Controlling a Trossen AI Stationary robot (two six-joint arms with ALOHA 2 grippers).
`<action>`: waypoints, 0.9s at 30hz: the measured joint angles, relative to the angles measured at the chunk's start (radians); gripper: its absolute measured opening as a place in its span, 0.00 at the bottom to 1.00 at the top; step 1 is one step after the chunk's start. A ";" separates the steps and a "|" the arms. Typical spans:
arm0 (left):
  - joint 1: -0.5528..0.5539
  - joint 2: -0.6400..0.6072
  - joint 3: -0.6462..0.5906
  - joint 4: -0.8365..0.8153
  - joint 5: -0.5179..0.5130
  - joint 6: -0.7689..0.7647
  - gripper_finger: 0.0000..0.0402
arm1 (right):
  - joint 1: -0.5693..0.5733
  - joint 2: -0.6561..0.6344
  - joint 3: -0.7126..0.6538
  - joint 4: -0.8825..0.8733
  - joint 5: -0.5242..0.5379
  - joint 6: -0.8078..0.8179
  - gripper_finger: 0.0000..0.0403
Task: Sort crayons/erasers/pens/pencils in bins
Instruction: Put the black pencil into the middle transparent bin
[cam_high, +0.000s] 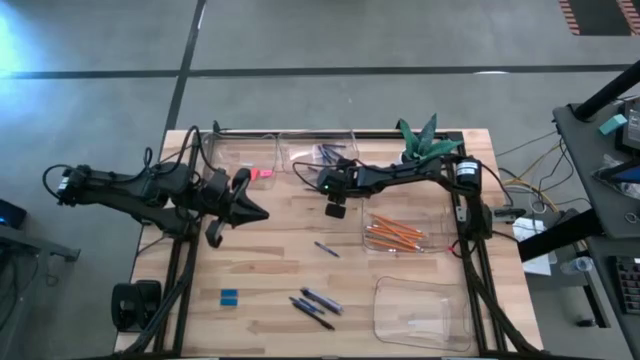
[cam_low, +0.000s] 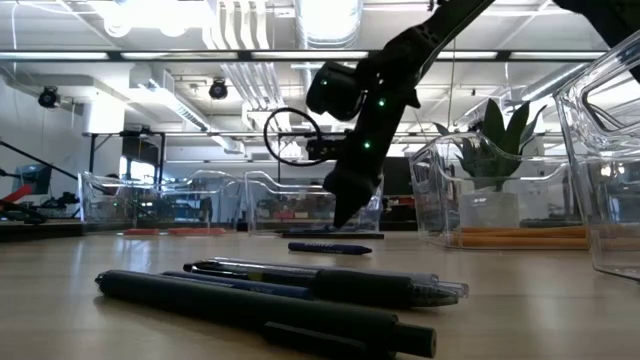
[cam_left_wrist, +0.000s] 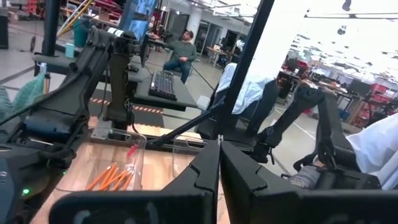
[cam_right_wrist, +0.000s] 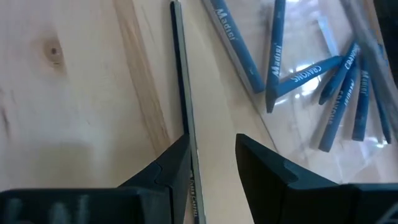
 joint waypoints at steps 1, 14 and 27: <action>0.000 0.000 0.000 0.000 -0.009 0.000 0.00 | 0.000 0.001 0.000 0.003 0.005 -0.007 0.29; 0.000 0.014 0.000 0.005 -0.020 -0.001 0.00 | 0.001 0.002 -0.037 0.019 0.050 -0.053 0.29; 0.000 0.032 -0.001 0.008 -0.023 -0.004 0.00 | 0.014 0.001 -0.046 0.022 -0.136 -0.081 0.29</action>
